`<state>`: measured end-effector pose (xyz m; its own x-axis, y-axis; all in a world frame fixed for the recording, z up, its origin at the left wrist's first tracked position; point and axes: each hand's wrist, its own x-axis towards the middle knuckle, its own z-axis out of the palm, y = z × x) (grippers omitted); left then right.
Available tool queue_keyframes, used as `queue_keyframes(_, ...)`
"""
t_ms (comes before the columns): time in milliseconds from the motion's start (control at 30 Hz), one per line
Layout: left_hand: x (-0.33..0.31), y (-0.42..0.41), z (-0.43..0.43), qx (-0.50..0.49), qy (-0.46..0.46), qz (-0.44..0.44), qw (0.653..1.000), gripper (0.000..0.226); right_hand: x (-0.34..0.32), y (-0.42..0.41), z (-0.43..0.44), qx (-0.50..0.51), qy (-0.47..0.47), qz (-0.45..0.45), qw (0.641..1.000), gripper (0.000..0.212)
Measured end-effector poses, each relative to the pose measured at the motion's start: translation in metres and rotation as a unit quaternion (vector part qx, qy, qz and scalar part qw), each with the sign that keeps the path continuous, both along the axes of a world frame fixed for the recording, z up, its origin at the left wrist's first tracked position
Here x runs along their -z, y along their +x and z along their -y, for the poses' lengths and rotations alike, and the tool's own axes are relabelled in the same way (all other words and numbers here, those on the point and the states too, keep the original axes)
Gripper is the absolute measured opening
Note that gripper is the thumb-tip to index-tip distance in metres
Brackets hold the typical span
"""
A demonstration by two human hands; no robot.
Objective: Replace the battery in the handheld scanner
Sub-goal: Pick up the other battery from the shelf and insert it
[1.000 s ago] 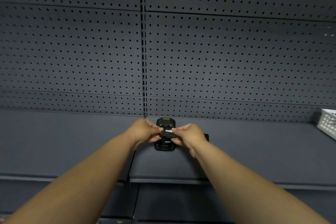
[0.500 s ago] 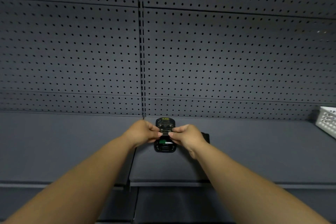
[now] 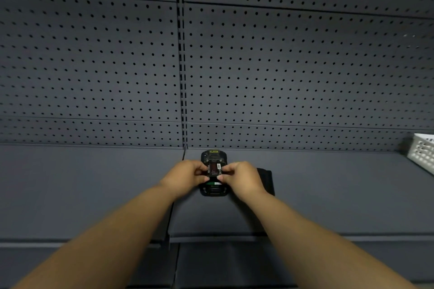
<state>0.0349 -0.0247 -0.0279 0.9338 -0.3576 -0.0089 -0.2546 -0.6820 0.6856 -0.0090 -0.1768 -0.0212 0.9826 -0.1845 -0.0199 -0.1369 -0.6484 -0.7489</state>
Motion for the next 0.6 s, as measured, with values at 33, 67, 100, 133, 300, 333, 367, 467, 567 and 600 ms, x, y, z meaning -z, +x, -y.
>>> queue_keyframes(33, 0.0000, -0.0004, -0.0006, 0.006, 0.007, 0.007, 1.000, 0.031, -0.0001, -0.0003, -0.0003, -0.005, -0.019, 0.002, 1.000, 0.040)
queue_keyframes(67, -0.0001, -0.0007, -0.0009, 0.010, 0.013, 0.014, 1.000, 0.029, 0.0001, -0.0002, -0.0004, -0.009, -0.035, 0.001, 0.999, 0.038)
queue_keyframes(100, -0.0003, -0.0011, -0.0012, 0.014, 0.020, 0.022, 0.999, 0.028, 0.0004, -0.0004, -0.0004, -0.013, -0.047, 0.000, 0.999, 0.036)
queue_keyframes(133, -0.0006, -0.0014, -0.0015, 0.019, 0.027, 0.028, 0.999, 0.025, 0.0010, -0.0007, -0.0005, -0.014, -0.052, 0.000, 0.999, 0.034)
queue_keyframes(300, -0.0002, -0.0019, -0.0037, 0.046, 0.056, 0.056, 0.996, 0.017, 0.0052, -0.0019, -0.0020, 0.007, -0.040, 0.010, 0.999, 0.027)
queue_keyframes(333, 0.0003, -0.0016, -0.0035, 0.049, 0.059, 0.060, 0.995, 0.016, 0.0055, -0.0019, -0.0020, 0.008, -0.038, 0.009, 0.999, 0.025)
queue_keyframes(367, 0.0004, -0.0023, -0.0032, 0.052, 0.059, 0.064, 0.995, 0.014, 0.0055, -0.0019, -0.0018, 0.008, -0.037, 0.008, 0.999, 0.024)
queue_keyframes(467, 0.0024, -0.0009, -0.0033, 0.050, 0.053, 0.060, 0.996, 0.011, 0.0046, -0.0017, -0.0013, 0.007, -0.042, -0.001, 0.999, 0.024)
queue_keyframes(567, 0.0032, 0.0002, -0.0043, 0.052, 0.055, 0.047, 0.996, 0.014, 0.0027, -0.0003, -0.0010, 0.001, -0.057, -0.019, 0.998, 0.025)
queue_keyframes(600, 0.0032, 0.0003, -0.0046, 0.053, 0.064, 0.047, 0.995, 0.004, 0.0017, 0.0007, -0.0009, -0.002, -0.063, -0.028, 0.998, 0.024)
